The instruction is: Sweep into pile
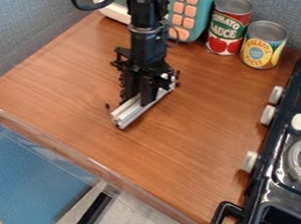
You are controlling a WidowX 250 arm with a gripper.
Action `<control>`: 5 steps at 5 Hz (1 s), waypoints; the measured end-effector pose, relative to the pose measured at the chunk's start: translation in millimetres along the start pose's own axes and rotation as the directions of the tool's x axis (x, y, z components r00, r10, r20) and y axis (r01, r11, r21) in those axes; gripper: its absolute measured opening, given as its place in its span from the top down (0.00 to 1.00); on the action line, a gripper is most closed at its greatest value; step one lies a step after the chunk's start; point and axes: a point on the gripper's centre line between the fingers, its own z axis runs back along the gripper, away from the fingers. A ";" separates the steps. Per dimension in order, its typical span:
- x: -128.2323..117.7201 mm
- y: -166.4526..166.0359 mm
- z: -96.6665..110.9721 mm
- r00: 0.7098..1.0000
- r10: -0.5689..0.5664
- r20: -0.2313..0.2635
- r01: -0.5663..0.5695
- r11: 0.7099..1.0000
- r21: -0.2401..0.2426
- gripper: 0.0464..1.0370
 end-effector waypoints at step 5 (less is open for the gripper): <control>9.6 -65.0 -20.9 0.998 -0.056 -0.003 0.056 0.989 0.140 0.34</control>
